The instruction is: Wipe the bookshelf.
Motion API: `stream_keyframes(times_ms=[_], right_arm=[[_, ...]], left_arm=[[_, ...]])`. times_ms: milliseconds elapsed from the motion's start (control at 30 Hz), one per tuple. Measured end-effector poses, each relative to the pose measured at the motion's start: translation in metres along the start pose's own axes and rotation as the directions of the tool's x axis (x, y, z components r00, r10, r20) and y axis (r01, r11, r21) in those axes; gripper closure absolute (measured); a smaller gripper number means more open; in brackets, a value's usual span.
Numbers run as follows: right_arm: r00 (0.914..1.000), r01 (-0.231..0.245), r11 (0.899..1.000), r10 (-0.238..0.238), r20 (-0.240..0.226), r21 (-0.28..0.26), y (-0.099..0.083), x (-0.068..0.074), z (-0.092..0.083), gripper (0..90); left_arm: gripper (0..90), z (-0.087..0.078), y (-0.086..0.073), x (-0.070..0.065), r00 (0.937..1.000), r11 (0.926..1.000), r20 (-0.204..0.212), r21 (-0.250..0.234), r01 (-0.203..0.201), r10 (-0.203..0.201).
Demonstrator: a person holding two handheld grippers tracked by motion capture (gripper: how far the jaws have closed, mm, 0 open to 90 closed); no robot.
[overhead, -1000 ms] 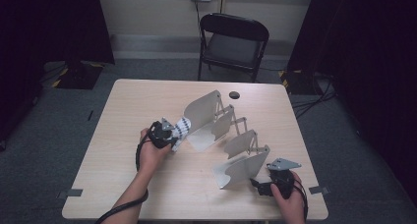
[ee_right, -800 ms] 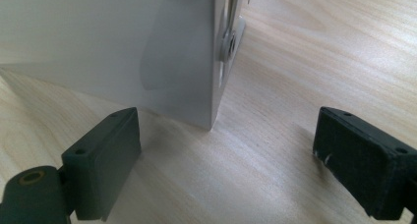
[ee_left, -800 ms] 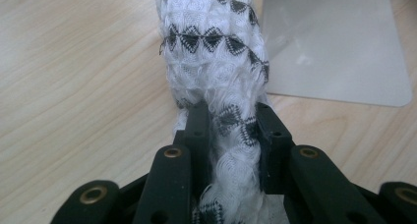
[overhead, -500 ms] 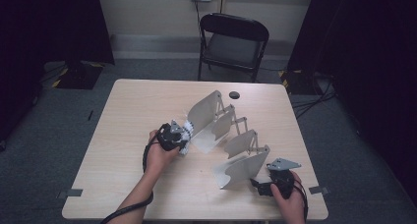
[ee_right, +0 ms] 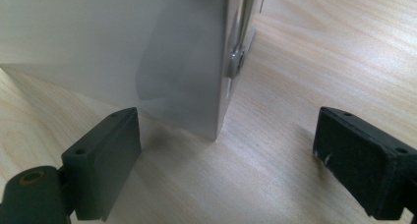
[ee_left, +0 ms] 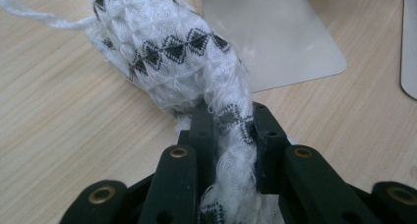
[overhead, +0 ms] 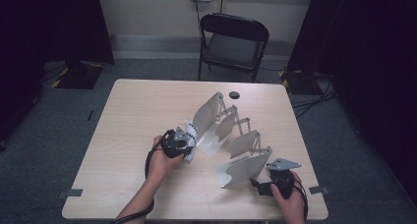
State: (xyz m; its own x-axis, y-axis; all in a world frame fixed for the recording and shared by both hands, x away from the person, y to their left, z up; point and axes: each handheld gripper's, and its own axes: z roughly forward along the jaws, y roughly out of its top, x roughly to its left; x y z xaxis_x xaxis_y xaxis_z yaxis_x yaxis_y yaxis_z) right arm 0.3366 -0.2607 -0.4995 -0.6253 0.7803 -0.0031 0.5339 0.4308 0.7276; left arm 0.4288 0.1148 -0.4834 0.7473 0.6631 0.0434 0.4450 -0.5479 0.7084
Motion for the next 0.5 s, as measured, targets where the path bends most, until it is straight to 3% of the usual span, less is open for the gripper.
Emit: stream_keyframes(times_ms=[167, 267, 333, 400, 500], right_arm=[[1.0000, 0.000, 1.000, 0.000, 0.000, 0.000, 0.000, 0.000, 0.000, 10.1], [1.0000, 0.000, 1.000, 0.000, 0.000, 0.000, 0.000, 0.000, 0.000, 10.1], [1.0000, 0.000, 1.000, 0.000, 0.000, 0.000, 0.000, 0.000, 0.000, 10.1], [1.0000, 0.000, 1.000, 0.000, 0.000, 0.000, 0.000, 0.000, 0.000, 10.1], [1.0000, 0.000, 1.000, 0.000, 0.000, 0.000, 0.000, 0.000, 0.000, 10.1]], left_arm=[[71.5, -0.004, 0.000, 0.007, 0.9978, 0.9994, -0.059, 0.014, 0.031, -0.031], [60.3, -0.008, -0.002, 0.013, 0.9933, 0.9988, -0.105, 0.003, 0.050, -0.049], [55.6, -0.013, -0.004, 0.019, 0.9884, 0.9982, -0.141, 0.008, 0.059, -0.057], [47.5, -0.018, -0.007, 0.025, 0.9829, 0.9948, -0.154, 0.001, 0.102, -0.101], [45.9, -0.025, -0.012, 0.034, 0.9749, 0.9918, -0.184, -0.002, 0.128, -0.126]])
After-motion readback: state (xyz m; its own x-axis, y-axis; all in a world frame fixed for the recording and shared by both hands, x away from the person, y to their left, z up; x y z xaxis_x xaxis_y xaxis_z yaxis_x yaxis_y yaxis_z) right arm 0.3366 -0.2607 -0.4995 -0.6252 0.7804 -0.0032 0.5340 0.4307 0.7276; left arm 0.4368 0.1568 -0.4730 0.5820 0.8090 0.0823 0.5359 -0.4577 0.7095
